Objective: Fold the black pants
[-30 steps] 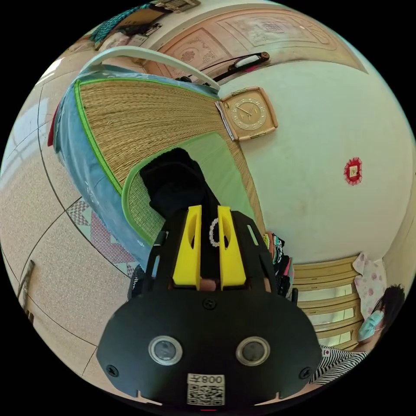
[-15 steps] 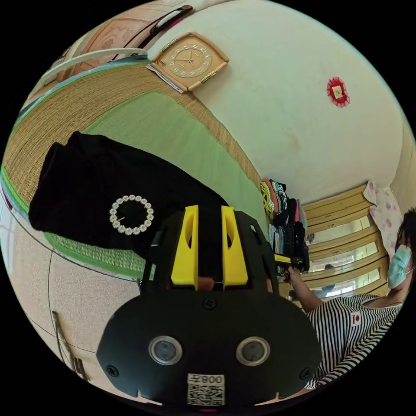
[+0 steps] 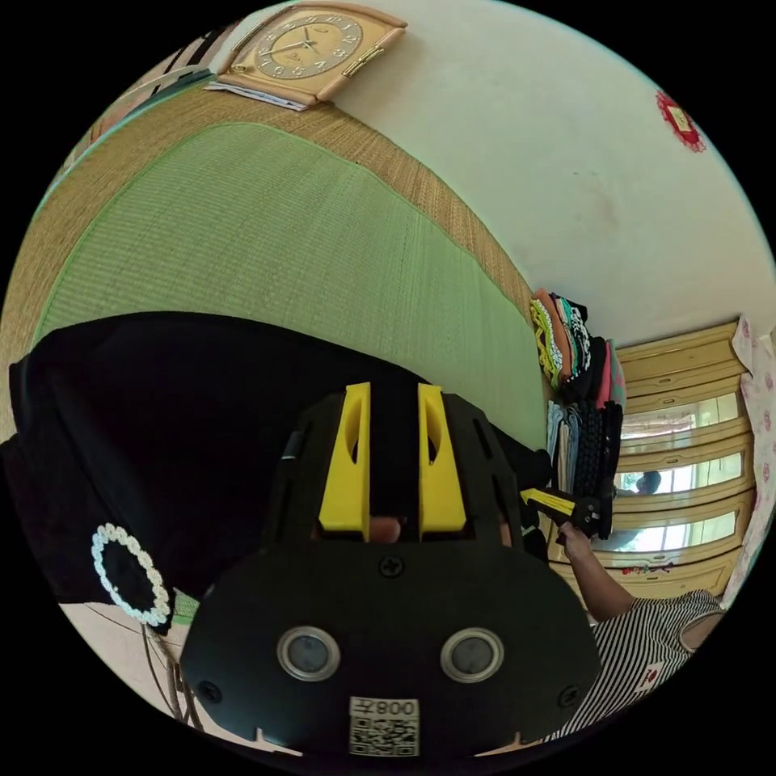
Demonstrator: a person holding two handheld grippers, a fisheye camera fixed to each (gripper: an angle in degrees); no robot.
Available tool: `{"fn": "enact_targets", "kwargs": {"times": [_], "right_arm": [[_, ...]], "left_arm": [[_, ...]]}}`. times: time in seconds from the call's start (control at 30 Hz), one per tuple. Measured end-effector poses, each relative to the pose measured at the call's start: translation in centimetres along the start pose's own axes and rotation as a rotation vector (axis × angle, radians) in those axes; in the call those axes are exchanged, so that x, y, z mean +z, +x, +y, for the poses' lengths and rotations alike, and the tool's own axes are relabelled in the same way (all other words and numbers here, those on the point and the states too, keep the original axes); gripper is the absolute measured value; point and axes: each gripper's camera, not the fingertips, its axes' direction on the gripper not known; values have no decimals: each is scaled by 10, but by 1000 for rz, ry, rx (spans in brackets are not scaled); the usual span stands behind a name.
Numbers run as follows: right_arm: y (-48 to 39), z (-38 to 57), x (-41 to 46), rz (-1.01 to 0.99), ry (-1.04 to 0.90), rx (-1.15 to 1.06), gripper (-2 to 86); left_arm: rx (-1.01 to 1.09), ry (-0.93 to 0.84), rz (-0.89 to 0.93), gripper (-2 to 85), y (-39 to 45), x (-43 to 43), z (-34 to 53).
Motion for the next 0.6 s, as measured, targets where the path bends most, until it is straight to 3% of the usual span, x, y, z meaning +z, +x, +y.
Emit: {"fn": "enact_targets", "kwargs": {"times": [0.23,0.4,0.5,0.6], "right_arm": [[15,-30,-32,-117,107,17,80],[16,-62,-50,-168,152,-24,107],[11,-92,-56,-162,159,-64,110],[3,-120,-54,-134,134,-107,101]], "left_arm": [[20,-9,-307,116,-28,-12,-23],[118,-198,-554,122,-34,26,-48],[155,-326,-643,110,-38,60,-54],[176,-288,-599,48,-34,70,-53]]}}
